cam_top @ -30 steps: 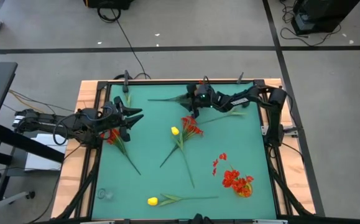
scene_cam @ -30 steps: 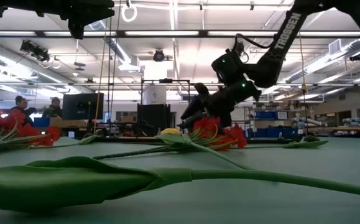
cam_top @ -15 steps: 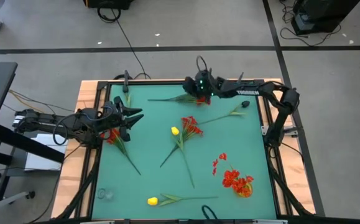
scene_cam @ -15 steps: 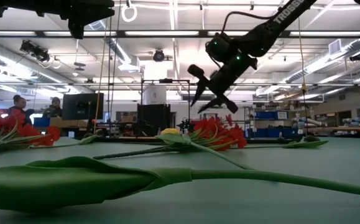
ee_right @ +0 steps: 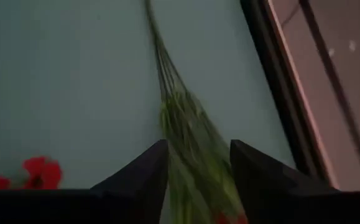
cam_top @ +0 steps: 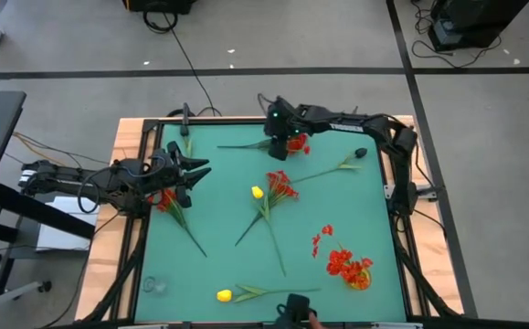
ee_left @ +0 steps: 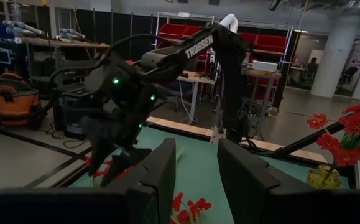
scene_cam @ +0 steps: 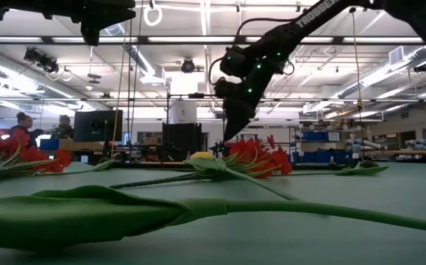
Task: Sort flowers into vase by color
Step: Put the top red flowers into the yellow flower vase
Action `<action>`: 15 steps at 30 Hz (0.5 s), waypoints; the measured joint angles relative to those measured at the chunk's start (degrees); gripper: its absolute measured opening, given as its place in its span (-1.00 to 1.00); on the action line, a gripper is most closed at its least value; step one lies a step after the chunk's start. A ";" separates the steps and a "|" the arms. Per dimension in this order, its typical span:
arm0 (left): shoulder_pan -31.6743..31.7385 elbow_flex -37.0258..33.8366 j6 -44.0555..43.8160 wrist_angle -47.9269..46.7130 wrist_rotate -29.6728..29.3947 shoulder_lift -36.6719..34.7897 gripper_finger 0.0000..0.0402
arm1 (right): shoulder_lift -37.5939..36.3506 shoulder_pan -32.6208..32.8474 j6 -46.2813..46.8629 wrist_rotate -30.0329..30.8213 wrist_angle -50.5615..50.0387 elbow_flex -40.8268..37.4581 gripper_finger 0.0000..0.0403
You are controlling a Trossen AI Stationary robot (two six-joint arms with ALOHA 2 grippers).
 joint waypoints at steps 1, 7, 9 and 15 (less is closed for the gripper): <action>0.00 0.00 0.00 0.03 -0.01 0.00 -0.37 | 0.82 0.10 -1.38 0.07 -0.97 0.79 -0.02; 0.00 0.00 0.00 -0.02 0.00 0.00 -0.37 | 6.29 -0.36 -7.07 -0.18 -10.89 5.19 0.21; 0.00 0.00 0.00 0.02 0.00 0.00 -0.37 | 7.97 -0.75 -8.80 -0.60 -13.66 6.38 0.23; 0.00 0.00 0.00 0.00 0.00 0.00 -0.37 | 11.80 -2.21 -12.52 0.30 -15.58 6.89 0.17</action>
